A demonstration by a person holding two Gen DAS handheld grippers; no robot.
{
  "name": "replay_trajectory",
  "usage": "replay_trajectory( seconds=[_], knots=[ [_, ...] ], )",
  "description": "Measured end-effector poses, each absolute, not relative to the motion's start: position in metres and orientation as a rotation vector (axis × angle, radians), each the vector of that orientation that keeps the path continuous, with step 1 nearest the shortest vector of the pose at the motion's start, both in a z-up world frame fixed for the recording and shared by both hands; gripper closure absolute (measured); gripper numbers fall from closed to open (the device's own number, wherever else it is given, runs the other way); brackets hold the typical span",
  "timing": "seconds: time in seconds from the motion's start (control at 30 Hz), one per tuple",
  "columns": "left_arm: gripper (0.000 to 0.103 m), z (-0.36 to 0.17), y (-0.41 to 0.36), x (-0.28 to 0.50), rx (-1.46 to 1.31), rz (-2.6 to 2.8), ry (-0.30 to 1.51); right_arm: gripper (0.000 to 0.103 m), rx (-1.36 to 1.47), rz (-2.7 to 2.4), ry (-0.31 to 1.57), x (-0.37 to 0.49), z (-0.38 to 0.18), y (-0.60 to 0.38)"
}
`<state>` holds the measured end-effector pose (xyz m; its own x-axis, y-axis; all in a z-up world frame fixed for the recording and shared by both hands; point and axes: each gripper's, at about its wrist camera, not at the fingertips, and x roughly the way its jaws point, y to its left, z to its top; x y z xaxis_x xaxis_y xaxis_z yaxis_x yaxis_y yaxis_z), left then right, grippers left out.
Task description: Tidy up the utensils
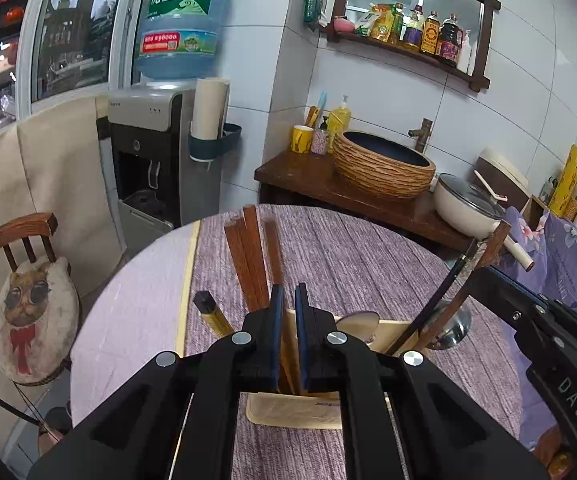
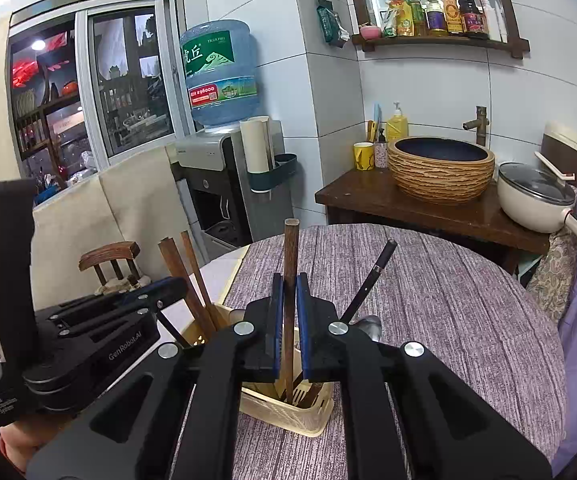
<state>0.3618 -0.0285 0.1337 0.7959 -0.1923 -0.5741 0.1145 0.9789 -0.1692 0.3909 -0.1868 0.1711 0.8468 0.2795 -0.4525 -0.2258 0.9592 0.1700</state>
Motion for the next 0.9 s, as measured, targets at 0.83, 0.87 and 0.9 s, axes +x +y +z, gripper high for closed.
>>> replay_trajectory(
  seconds=[0.83, 0.87, 0.9],
  knots=[
    [0.006, 0.053, 0.031, 0.144, -0.194, -0.109, 0.286, 0.006, -0.019, 0.185, 0.252, 0.193, 0.079, -0.187],
    [0.006, 0.048, 0.031, 0.136, -0.184, -0.099, 0.281, 0.006, -0.007, 0.183, 0.251, 0.180, 0.067, -0.184],
    [0.006, 0.041, 0.030, 0.127, -0.174, -0.084, 0.284, 0.006, -0.002, 0.184, 0.253, 0.171, 0.059, -0.182]
  ],
)
